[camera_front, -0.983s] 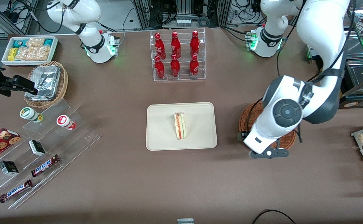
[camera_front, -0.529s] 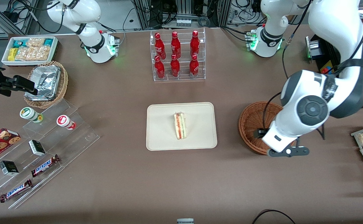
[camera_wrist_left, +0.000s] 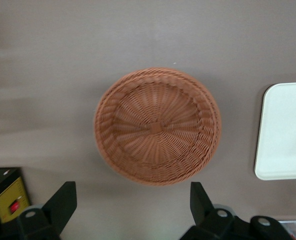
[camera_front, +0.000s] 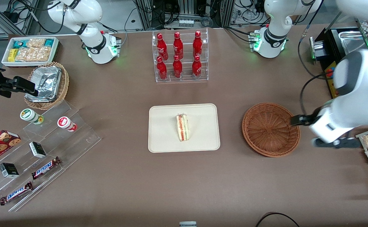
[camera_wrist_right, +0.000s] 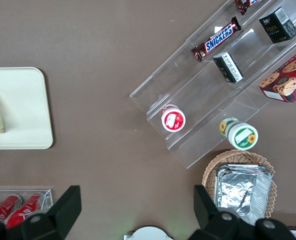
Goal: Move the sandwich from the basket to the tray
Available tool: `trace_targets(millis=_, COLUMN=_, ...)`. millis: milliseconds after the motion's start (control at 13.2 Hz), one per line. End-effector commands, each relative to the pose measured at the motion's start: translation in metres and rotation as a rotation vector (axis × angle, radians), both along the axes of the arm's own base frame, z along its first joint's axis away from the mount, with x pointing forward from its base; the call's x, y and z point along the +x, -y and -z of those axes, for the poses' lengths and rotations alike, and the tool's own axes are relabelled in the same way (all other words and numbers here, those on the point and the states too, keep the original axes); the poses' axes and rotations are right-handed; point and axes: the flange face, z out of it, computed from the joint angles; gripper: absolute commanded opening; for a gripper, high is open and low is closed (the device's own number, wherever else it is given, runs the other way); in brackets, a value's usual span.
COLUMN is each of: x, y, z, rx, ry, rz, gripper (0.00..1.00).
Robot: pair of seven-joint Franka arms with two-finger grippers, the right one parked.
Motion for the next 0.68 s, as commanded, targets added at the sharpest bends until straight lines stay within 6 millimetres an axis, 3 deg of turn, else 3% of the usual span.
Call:
trace_targets(millis=0, x=-0.025, y=-0.017, z=-0.031, rx=-0.008, ry=0.002, rz=0.014, gripper=1.0)
trace_targets(millis=151, x=-0.044, y=-0.032, z=-0.043, rx=0.001, ry=0.016, rz=-0.001, gripper=1.0)
trace_targets(millis=605, x=-0.076, y=-0.043, z=-0.08, rx=0.005, ry=0.034, rz=-0.02, gripper=1.0)
